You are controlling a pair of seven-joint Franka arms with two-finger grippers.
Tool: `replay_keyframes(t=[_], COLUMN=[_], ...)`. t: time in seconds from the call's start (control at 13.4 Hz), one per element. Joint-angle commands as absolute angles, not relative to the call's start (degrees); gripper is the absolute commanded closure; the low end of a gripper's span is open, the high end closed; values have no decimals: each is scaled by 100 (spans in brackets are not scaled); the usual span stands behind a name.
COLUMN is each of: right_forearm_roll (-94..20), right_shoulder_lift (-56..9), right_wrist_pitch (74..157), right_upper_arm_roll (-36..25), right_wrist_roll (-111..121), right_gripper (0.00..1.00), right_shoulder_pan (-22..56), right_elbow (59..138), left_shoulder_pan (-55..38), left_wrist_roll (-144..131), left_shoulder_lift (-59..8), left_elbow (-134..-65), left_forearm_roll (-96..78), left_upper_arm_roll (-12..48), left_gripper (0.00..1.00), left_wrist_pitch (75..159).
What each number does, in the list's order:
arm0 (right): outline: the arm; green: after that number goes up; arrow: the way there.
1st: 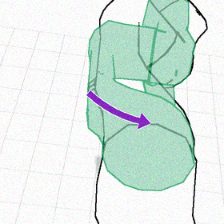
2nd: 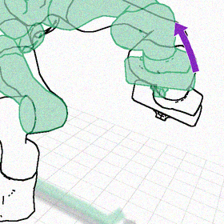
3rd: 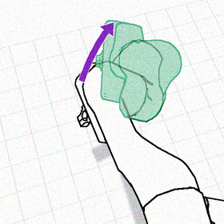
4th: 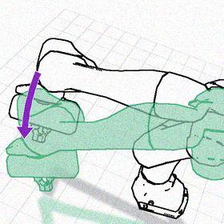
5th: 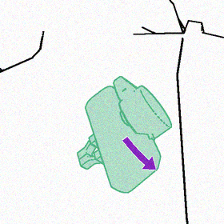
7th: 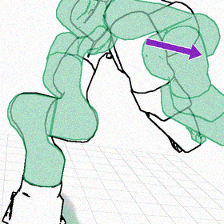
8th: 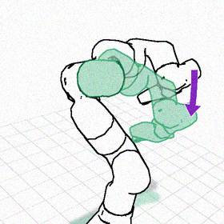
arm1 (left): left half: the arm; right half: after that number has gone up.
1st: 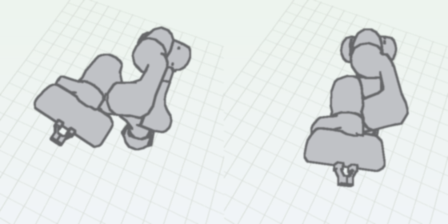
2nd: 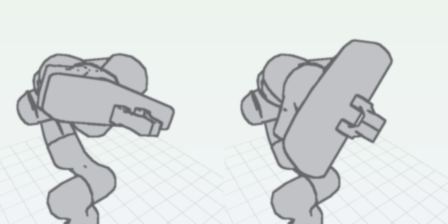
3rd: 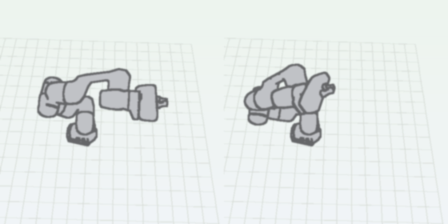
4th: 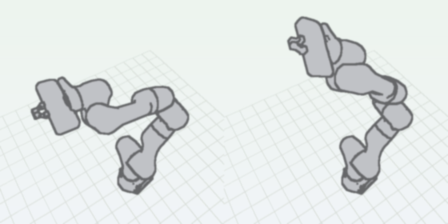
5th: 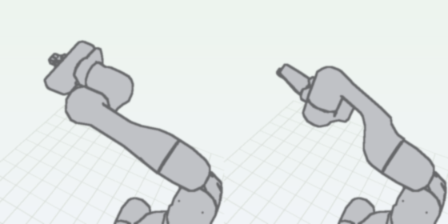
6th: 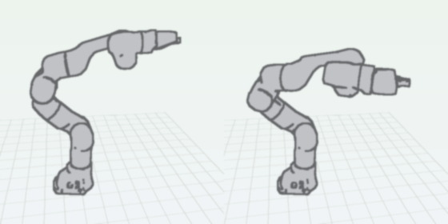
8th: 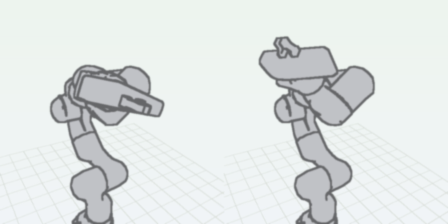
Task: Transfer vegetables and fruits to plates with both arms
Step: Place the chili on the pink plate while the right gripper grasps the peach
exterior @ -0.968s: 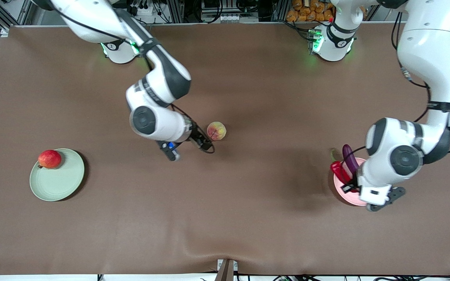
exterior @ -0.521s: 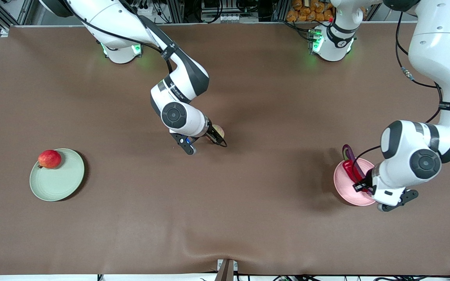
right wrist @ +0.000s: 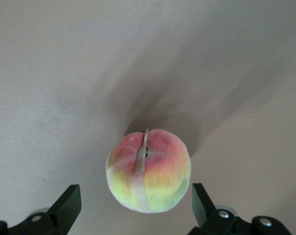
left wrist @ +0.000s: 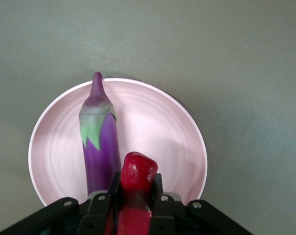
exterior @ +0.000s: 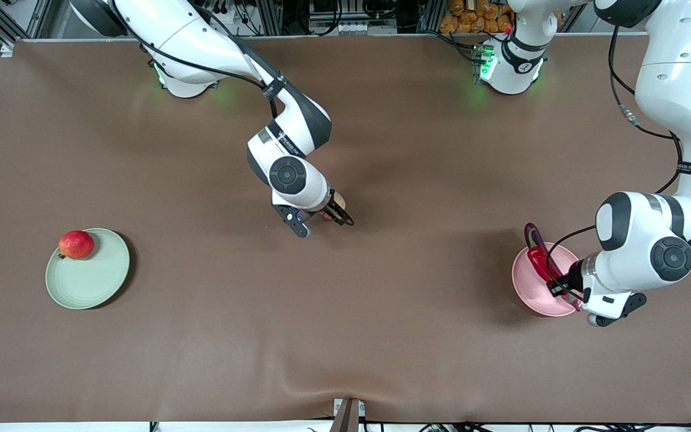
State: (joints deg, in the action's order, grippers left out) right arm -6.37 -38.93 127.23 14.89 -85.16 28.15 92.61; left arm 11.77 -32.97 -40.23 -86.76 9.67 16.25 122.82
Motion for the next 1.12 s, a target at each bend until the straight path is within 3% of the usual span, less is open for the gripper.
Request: replay_keyframes(t=[0.0, 0.07, 0.15, 0.22, 0.3, 0.37, 0.52, 0.67, 0.89, 1.04], right_forearm_roll=[-396, -387, -378, -300, -125, -71, 79, 88, 35, 9], right_shoulder_lift=[-3990, -4051, -4095, -4131, -4122, -4122, -4096, -3982, -3841, -3762], right_wrist_pitch=[12814, 12884, 12972, 12990, 12973, 12955, 12929, 12527, 11044, 10636], right_upper_arm_roll=[1441, 1441, 1441, 1433, 1441, 1441, 1441, 1459, 1494, 1494], right_wrist_roll=[-8701, -8710, -8806, -8824, -8824, -8824, -8789, -8606, -7598, -6990], right_gripper=[0, 0, 0, 13, 46, 74, 100, 100, 100, 100], right_shoulder_pan=[2936, 2944, 2944, 2944, 2918, 2901, 2805, 2550, 1971, 1601], right_elbow=[9264, 9264, 9272, 9272, 9264, 9264, 9238, 9124, 8422, 8236], left_shoulder_pan=[1178, 1178, 1178, 1178, 1178, 1178, 1160, 1160, 1186, 1152], left_wrist_roll=[-3243, -3278, -3313, -3340, -3340, -3340, -3331, -3322, -3226, -3234], left_shoulder_lift=[-4139, -4166, -4201, -4201, -4175, -4140, -4009, -3798, -3342, -2964], left_elbow=[-8534, -8508, -8490, -8490, -8482, -8481, -8368, -8446, -8473, -8473], left_forearm_roll=[861, 861, 861, 861, 861, 861, 879, 861, 888, 879], left_upper_arm_roll=[1644, 1644, 1635, 1635, 1635, 1635, 1643, 1670, 1705, 1740], left_gripper=[91, 46, 10, 0, 0, 0, 0, 0, 0, 0], left_wrist_pitch=[12287, 12287, 12287, 12287, 12287, 12287, 12226, 12068, 11647, 11357])
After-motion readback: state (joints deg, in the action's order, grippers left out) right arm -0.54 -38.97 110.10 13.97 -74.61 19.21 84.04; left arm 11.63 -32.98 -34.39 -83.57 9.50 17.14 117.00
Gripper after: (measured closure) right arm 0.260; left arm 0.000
